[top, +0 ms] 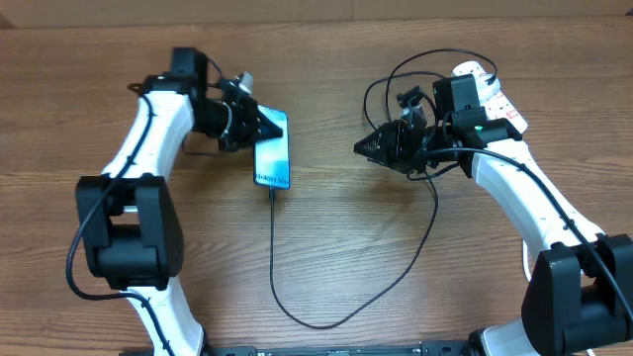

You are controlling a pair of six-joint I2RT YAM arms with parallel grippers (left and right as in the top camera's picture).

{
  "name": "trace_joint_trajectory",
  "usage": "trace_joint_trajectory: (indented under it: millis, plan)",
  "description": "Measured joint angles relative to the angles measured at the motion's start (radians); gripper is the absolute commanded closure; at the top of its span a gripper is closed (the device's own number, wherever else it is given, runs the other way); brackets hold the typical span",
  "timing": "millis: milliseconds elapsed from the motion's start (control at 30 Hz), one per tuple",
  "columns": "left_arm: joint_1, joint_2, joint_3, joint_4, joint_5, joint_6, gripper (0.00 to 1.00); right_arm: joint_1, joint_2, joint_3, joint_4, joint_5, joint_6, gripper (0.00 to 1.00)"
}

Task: Plug charger to phone and switch on socket
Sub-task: 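Lay the phone flat on the table with the left gripper and release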

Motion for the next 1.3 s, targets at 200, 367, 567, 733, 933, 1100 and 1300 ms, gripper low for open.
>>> trace_joint_trajectory:
  millis: [200, 367, 567, 733, 933, 1100, 1300]
  plan:
    - [-0.076, 0.001, 0.0, -0.016, -0.234, 0.125, 0.96, 0.01, 0.0, 0.0, -0.055, 0.099, -0.05, 0.59]
    - [-0.08, 0.063, 0.0, -0.006, -0.285, 0.145, 0.96, 0.034, 0.0, 0.0, -0.075, 0.152, -0.068, 0.59]
    - [-0.079, 0.171, 0.0, -0.005, -0.286, 0.152, 0.96, 0.064, 0.0, 0.0, -0.076, 0.189, -0.08, 0.59]
    - [-0.079, 0.171, 0.0, 0.002, -0.288, 0.152, 0.96, 0.069, 0.0, 0.0, -0.076, 0.203, -0.09, 0.58]
    - [-0.079, 0.171, 0.001, 0.0, -0.318, 0.15, 0.73, 0.069, 0.0, 0.0, -0.077, 0.204, -0.095, 0.58]
    - [-0.079, 0.174, 0.003, -0.006, -0.343, 0.148, 0.57, 0.069, 0.0, 0.0, -0.077, 0.204, -0.095, 0.58]
    - [-0.081, 0.174, 0.011, -0.019, -0.366, 0.139, 0.57, 0.069, 0.0, 0.0, -0.076, 0.204, -0.095, 0.57]
